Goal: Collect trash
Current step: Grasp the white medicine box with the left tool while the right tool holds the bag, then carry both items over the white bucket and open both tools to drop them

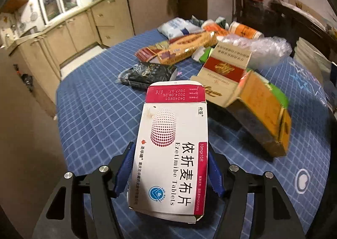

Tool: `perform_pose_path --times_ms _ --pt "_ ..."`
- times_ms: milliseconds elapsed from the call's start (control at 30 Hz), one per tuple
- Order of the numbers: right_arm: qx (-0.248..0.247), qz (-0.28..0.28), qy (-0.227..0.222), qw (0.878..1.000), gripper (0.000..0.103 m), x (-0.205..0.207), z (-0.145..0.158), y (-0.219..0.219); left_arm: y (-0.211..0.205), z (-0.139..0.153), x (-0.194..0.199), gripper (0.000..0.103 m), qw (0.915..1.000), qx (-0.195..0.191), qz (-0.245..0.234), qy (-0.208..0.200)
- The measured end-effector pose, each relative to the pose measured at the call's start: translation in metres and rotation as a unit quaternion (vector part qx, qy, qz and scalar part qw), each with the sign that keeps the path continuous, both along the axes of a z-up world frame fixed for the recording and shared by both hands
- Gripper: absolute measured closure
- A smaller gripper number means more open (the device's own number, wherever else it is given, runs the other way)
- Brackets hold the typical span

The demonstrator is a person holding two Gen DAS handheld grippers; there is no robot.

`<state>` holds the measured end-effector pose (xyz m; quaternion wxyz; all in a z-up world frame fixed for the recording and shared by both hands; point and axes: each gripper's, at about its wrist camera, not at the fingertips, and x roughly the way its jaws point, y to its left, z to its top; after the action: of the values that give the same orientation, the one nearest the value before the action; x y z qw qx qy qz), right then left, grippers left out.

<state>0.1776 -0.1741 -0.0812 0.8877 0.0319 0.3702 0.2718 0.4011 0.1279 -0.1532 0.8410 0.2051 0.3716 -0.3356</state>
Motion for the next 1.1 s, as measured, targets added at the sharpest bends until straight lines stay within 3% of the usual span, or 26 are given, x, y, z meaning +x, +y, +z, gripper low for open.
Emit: perform_pose_path --times_ms 200,300,500,600,767,900,1000,1100 --pt "0.002 -0.037 -0.004 0.999 0.075 -0.007 0.009 -0.012 0.019 0.046 -0.061 0.038 0.9934 -0.063 0.079 -0.054" --pt "0.012 -0.055 -0.008 0.998 0.075 -0.014 0.012 -0.021 0.009 0.067 -0.092 0.038 0.9896 -0.078 0.101 -0.068" --pt "0.023 -0.129 -0.022 0.991 0.075 -0.045 0.025 -0.062 -0.056 0.096 -0.147 0.038 0.9894 -0.1 0.069 -0.079" --pt "0.02 -0.183 -0.032 0.982 0.075 -0.067 0.034 -0.095 -0.111 0.108 -0.161 0.038 0.9885 -0.124 0.041 -0.077" --pt "-0.014 -0.297 -0.048 0.953 0.075 -0.117 0.049 -0.162 -0.211 0.121 -0.175 0.038 0.9853 -0.156 -0.026 -0.063" --pt "-0.041 -0.392 -0.062 0.917 0.075 -0.16 0.06 -0.223 -0.293 0.129 -0.186 0.039 0.9806 -0.169 -0.083 -0.055" --pt "-0.053 -0.442 -0.069 0.893 0.075 -0.179 0.065 -0.261 -0.369 0.138 -0.199 0.038 0.9744 -0.174 -0.13 -0.058" --pt "-0.054 -0.473 -0.078 0.876 0.075 -0.192 0.067 -0.287 -0.435 0.138 -0.208 0.038 0.9712 -0.168 -0.162 -0.049"
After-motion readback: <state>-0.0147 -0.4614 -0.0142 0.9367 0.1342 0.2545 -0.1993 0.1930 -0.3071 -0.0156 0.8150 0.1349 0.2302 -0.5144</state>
